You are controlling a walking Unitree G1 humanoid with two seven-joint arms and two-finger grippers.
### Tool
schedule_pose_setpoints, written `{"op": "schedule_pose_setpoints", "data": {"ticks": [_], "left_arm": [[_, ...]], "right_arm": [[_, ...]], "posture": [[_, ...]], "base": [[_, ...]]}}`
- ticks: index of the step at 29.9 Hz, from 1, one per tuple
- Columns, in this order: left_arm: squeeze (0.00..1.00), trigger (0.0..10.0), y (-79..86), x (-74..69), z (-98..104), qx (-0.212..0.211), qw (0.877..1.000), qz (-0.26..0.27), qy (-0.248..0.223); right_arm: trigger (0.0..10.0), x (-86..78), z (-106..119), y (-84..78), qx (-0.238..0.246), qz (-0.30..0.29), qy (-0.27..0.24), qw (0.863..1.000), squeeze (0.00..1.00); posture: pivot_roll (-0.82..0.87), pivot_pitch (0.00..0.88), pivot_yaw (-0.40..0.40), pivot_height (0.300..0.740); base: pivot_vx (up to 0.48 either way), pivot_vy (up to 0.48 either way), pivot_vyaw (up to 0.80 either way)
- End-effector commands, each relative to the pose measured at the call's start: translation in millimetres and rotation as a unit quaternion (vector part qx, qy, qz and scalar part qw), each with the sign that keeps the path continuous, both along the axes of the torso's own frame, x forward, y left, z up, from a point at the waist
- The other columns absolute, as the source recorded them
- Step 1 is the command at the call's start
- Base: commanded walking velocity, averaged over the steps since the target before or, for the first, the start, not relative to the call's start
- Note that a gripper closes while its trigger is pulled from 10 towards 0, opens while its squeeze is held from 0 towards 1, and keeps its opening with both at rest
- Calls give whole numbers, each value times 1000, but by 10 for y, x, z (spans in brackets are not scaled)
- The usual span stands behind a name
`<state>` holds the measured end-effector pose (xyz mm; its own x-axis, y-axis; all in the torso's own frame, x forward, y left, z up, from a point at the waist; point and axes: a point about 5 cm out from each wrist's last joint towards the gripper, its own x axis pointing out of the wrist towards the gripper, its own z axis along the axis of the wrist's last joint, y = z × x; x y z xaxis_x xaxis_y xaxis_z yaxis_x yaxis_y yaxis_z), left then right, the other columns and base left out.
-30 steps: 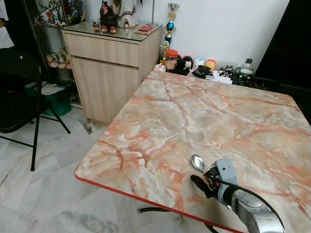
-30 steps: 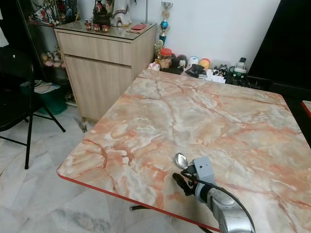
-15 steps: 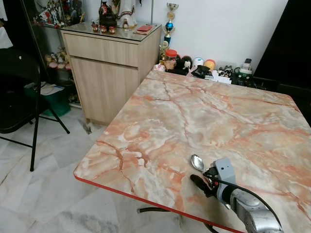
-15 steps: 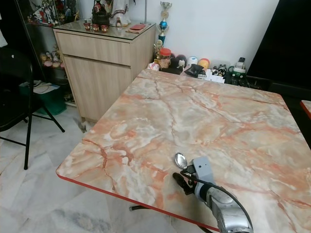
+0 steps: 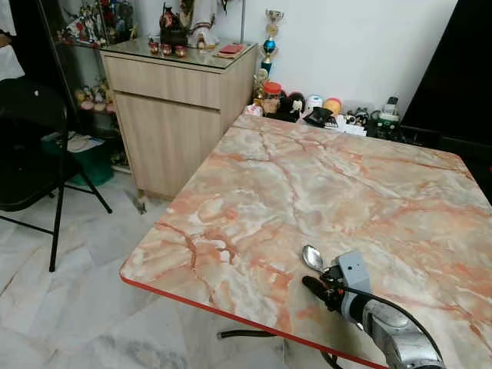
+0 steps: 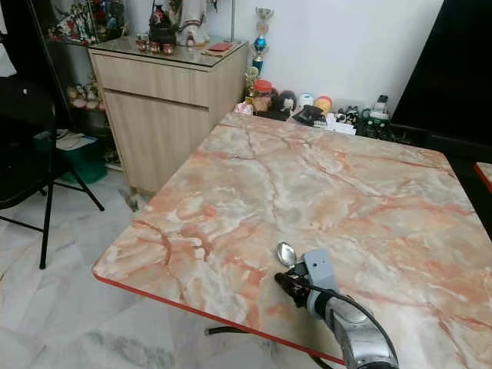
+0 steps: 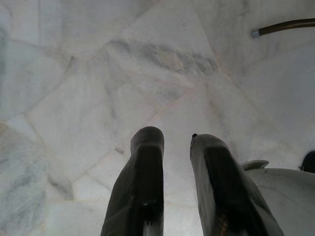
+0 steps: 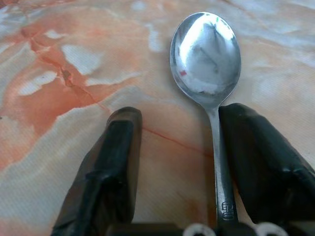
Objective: Setting the table
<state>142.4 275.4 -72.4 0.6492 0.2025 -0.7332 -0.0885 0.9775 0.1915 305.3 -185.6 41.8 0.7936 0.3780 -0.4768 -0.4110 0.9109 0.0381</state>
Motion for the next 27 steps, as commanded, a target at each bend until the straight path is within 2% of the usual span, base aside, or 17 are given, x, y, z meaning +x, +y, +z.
{"op": "schedule_pose_setpoints", "data": {"ticks": [1,27], "left_arm": [[0,10000,14,-41,-16,-1,1000,7,8],[0,10000,40,-23,-1,2,1000,6,7]], "right_arm": [[0,-93,-157,-106,-26,-18,41,999,0],[0,-74,-165,-155,-31,-30,33,999,0]], "posture": [[138,17,-70,740],[140,17,-65,740]], "base": [[0,0,0],[0,0,0]]}}
